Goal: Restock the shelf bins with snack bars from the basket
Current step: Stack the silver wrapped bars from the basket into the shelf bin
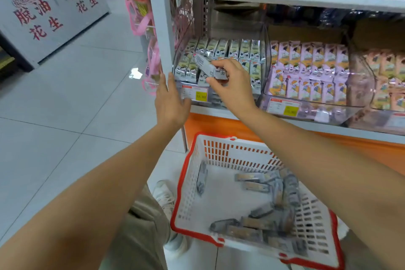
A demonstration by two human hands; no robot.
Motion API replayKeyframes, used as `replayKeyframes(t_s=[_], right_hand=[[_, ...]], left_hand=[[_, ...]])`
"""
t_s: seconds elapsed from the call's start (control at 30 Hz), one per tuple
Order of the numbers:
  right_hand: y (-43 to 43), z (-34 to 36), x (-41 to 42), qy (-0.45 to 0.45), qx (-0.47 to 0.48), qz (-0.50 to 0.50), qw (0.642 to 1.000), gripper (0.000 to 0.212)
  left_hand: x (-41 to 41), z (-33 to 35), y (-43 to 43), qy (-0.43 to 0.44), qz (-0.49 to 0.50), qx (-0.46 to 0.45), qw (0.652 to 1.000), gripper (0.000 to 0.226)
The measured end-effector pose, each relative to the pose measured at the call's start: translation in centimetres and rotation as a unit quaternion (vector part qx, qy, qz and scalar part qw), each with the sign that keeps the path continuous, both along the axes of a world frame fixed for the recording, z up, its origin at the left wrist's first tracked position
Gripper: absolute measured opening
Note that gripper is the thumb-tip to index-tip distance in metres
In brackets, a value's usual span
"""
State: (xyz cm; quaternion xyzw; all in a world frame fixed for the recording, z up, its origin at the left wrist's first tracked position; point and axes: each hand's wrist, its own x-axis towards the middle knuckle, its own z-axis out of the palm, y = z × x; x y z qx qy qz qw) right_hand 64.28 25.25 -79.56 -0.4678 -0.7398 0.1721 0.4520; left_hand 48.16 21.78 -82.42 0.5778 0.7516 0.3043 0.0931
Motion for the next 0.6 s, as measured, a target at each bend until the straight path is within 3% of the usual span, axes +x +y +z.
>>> replayKeyframes(t_s=[0.4,0.6], right_hand=[[4.5,0.6,-5.1,-0.113,-0.035,0.037,0.992,0.054],[4.8,-0.2,-5.5,-0.163,-0.009,0.0,0.987,0.048]], left_hand=[[-1.2,-1.1,2.2,0.036,-0.045,0.048,0.997,0.081],[-1.2,-1.2,2.0,0.026,-0.046,0.053,0.997,0.083]])
